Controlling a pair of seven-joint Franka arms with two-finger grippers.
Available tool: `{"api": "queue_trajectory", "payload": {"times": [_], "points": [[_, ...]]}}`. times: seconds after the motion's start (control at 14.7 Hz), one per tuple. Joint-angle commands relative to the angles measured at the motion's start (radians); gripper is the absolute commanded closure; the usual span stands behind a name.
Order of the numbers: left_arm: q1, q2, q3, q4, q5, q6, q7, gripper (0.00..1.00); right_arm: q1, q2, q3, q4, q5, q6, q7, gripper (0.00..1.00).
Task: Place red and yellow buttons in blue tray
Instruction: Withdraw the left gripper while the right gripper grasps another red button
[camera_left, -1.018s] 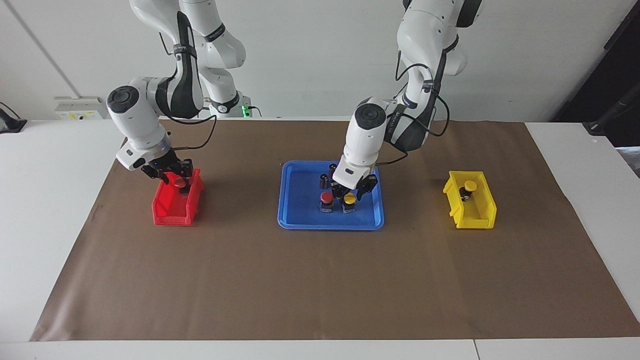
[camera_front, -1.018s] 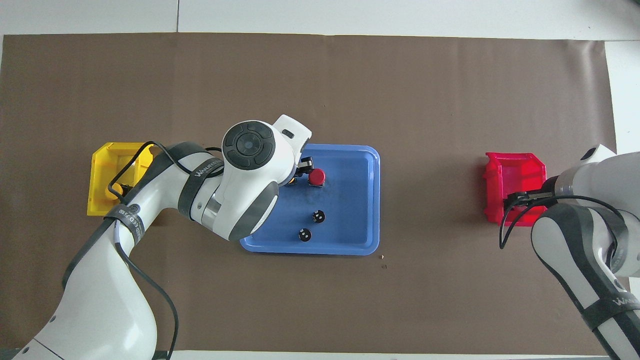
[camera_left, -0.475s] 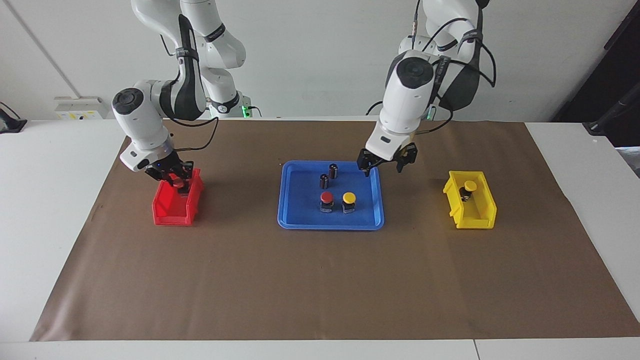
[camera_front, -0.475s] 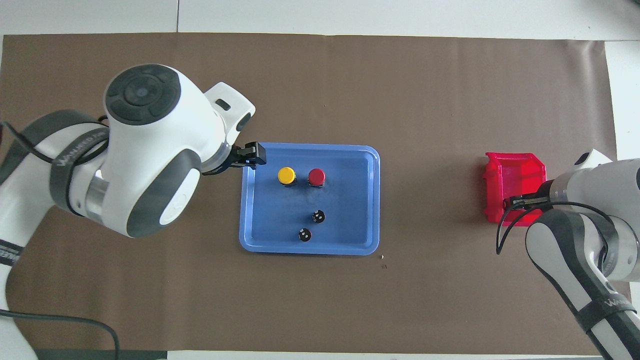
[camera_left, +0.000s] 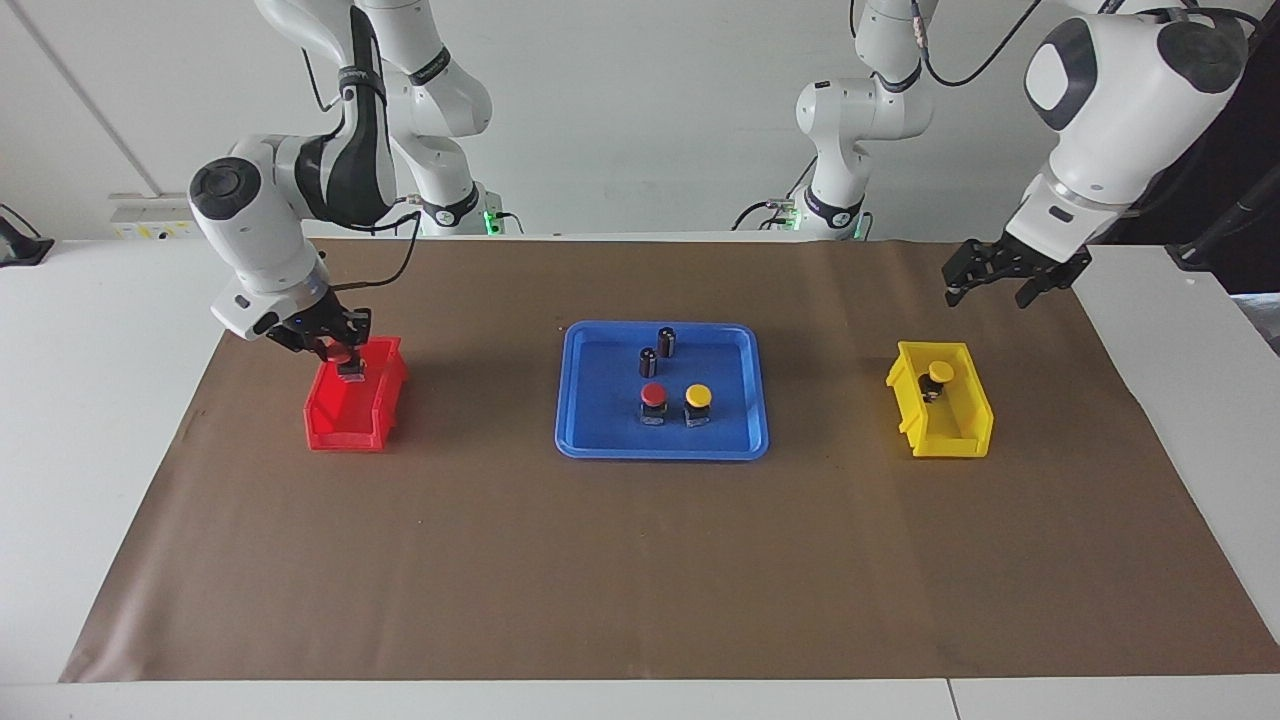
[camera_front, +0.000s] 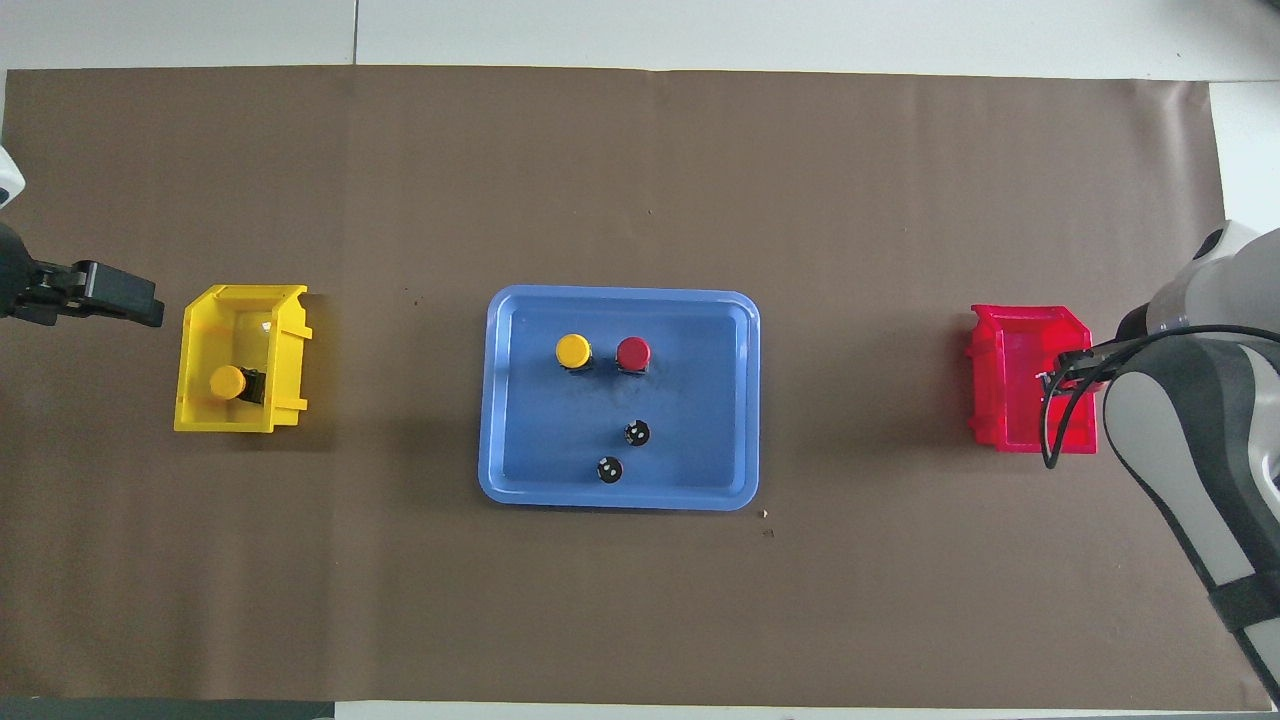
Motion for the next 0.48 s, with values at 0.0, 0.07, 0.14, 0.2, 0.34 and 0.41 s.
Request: {"api": "queue_trajectory", "payload": {"times": [0.0, 0.07, 0.14, 0.2, 0.34, 0.41], "points": [[0.017, -0.085, -0.013, -0.237, -0.006, 0.193, -0.005, 0.15, 0.128, 0.065, 0.004, 0.197, -0.042, -0.142, 0.105, 0.83], [0.031, -0.086, -0.013, -0.285, -0.006, 0.249, -0.002, 0.2, 0.186, 0.104, 0.005, 0.255, -0.027, -0.167, 0.186, 0.83], [0.038, -0.08, -0.013, -0.316, -0.006, 0.285, -0.002, 0.24, 0.234, 0.128, 0.01, 0.288, -0.005, -0.156, 0.272, 0.83], [0.038, -0.076, -0.013, -0.342, -0.006, 0.294, -0.005, 0.26, 0.274, 0.136, 0.011, 0.293, 0.066, -0.114, 0.369, 0.83], [0.032, -0.076, -0.013, -0.409, -0.006, 0.345, -0.007, 0.34, 0.389, 0.171, 0.013, 0.293, 0.138, -0.017, 0.55, 0.84], [0.026, -0.076, -0.015, -0.431, -0.006, 0.378, -0.009, 0.35, 0.452, 0.211, 0.013, 0.294, 0.142, 0.049, 0.628, 0.85]]}}
